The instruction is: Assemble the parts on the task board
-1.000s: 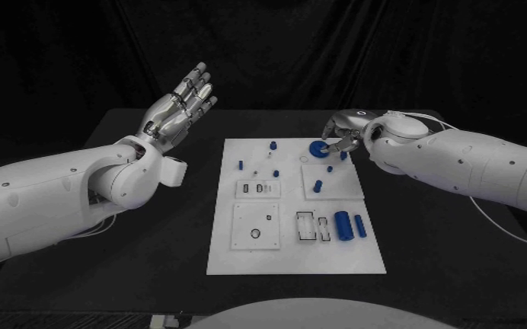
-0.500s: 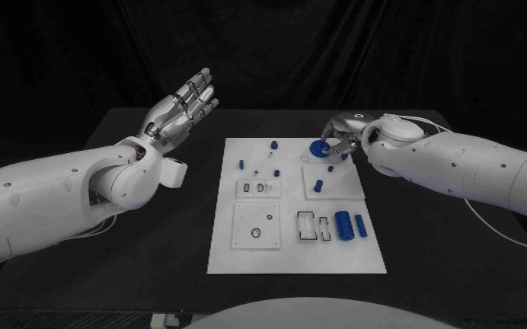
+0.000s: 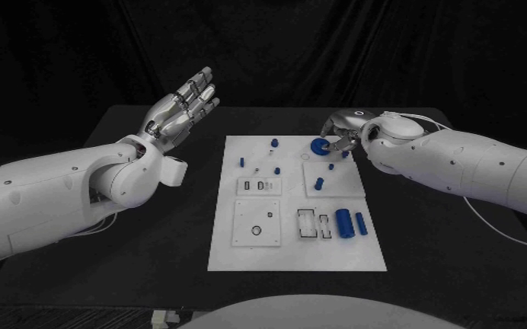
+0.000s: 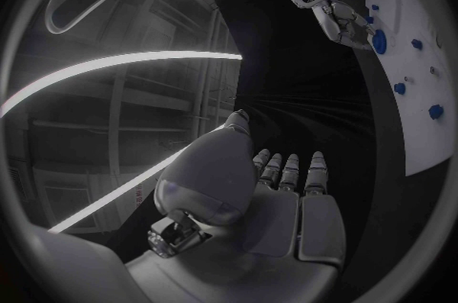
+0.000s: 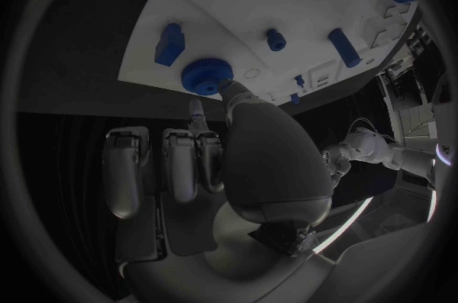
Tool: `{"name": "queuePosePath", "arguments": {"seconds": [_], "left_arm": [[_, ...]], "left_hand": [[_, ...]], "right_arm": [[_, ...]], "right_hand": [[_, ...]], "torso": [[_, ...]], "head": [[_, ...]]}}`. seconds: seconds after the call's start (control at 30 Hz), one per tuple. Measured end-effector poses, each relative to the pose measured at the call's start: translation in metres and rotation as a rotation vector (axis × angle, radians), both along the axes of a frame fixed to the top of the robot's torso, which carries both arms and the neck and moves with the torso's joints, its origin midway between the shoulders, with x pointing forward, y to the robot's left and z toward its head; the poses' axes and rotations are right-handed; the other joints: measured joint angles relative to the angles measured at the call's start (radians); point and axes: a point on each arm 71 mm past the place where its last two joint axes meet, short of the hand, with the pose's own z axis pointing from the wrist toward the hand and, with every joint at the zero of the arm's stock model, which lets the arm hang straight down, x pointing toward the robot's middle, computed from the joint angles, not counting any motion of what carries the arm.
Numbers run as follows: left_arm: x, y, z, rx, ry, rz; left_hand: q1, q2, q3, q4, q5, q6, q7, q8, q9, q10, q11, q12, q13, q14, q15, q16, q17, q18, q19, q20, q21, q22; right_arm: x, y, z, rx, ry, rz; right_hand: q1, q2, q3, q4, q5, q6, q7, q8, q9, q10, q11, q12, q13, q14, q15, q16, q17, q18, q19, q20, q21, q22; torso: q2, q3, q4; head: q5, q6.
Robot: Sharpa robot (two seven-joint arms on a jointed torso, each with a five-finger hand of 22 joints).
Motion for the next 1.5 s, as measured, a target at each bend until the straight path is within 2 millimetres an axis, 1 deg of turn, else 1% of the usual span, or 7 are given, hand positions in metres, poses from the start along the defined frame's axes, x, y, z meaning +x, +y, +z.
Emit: {"name": "queuePosePath", "arguments": {"seconds": [0.27,0.53,0.6,0.73,1.1,1.3,1.5], "left_arm": [[0.0,0.0,-0.001,-0.001,0.003,-0.004],[0.0,-0.001,-0.001,-0.003,0.005,-0.008],[0.0,-0.001,-0.001,-0.003,0.005,-0.008],[0.0,-0.001,-0.001,-0.003,0.005,-0.009],[-0.001,0.0,-0.002,-0.004,0.007,-0.01],[-0.001,0.0,-0.002,-0.004,0.008,-0.011],[-0.001,0.0,-0.003,-0.005,0.01,-0.013]], "left_hand": [[0.0,0.0,0.0,0.0,0.004,0.004,0.004,0.003,0.0,0.0,0.007,0.0,-0.001,0.0,0.0,0.0,0.0,0.0,0.004,0.004,0.0,0.0],[0.0,0.0,0.0,0.0,0.004,0.004,0.004,0.003,0.001,0.0,0.007,0.0,0.0,0.0,0.0,0.0,0.0,0.0,0.004,0.004,0.0,0.0],[0.0,0.0,0.0,0.0,0.004,0.004,0.004,0.003,0.001,0.0,0.007,0.0,0.0,0.0,0.0,0.0,0.0,0.0,0.004,0.004,0.0,0.0],[0.004,-0.004,0.0,0.0,0.009,0.004,0.004,0.003,0.001,0.0,0.007,0.0,0.0,0.0,0.0,0.0,0.0,0.0,0.004,0.004,0.0,0.0],[0.004,-0.004,0.0,0.0,0.009,0.009,0.009,0.003,0.001,0.0,0.007,0.0,0.0,-0.004,0.004,0.0,0.0,0.0,0.004,0.004,0.0,0.0],[0.004,-0.004,0.0,0.0,0.012,0.009,0.009,0.003,0.002,0.0,0.007,0.0,0.0,0.0,0.007,0.0,0.0,0.0,0.004,0.004,0.0,0.0],[0.008,0.0,0.0,0.0,0.012,0.009,0.009,0.003,0.002,0.0,0.007,0.0,0.0,0.0,0.007,0.0,0.001,0.0,0.0,0.007,0.0,-0.001]], "right_arm": [[0.001,0.003,-0.001,-0.002,0.0,0.002],[0.002,0.008,-0.005,-0.007,0.011,0.002],[0.002,0.008,-0.007,-0.008,0.014,0.001],[0.002,0.009,-0.009,-0.013,0.021,-0.002],[0.003,0.009,-0.01,-0.015,0.025,-0.004],[0.003,0.009,-0.01,-0.013,0.025,-0.001],[0.002,0.009,-0.01,-0.009,0.025,0.007]], "right_hand": [[-0.026,-0.008,-0.022,0.015,-0.147,-0.021,0.0,-0.006,0.009,0.0,0.0,0.0,0.0,0.0,0.0,0.0,0.0,0.0,0.0,0.0,0.0,0.0],[-0.026,-0.008,-0.021,0.014,-0.121,-0.017,0.004,-0.001,0.017,0.004,0.003,0.0,0.0,0.003,0.003,0.0,0.0,0.0,0.004,0.004,0.0,0.0],[-0.025,-0.008,-0.017,0.01,-0.106,-0.012,0.006,0.003,0.021,0.003,0.003,0.0,0.0,0.003,0.003,0.0,0.0,0.0,0.004,0.004,0.0,0.0],[-0.01,0.008,-0.003,-0.004,0.0,0.013,0.007,0.024,0.036,0.0,0.007,0.0,0.0,0.003,0.003,0.0,0.0,0.0,0.0,0.007,0.0,0.0],[-0.01,0.008,0.03,-0.037,0.243,0.04,0.011,0.058,0.062,0.0,0.007,0.0,0.0,0.003,0.003,0.0,0.0,0.0,0.0,0.007,0.0,0.001],[-0.01,0.007,0.064,-0.055,0.323,0.056,0.015,0.081,0.064,0.0,0.007,0.0,0.0,0.003,0.003,0.0,0.0,0.0,0.0,0.007,0.0,0.0],[-0.001,0.008,0.084,-0.074,0.334,0.061,0.02,0.081,0.064,0.0,0.007,0.0,0.0,0.003,0.003,0.0,0.0,0.0,0.0,0.007,0.0,0.0]], "torso": [[0.0,-0.0001,-0.0002],[-0.001,-0.0001,-0.0009],[-0.001,-0.0001,-0.0009],[-0.001,-0.0001,-0.0008],[-0.001,-0.0001,-0.0004],[0.0,-0.0001,-0.0004],[0.0,0.0,-0.0004]], "head": [[-0.002,0.002],[-0.002,0.0],[-0.002,-0.001],[-0.002,-0.001],[-0.001,-0.005],[0.001,-0.005],[0.005,-0.007]]}}
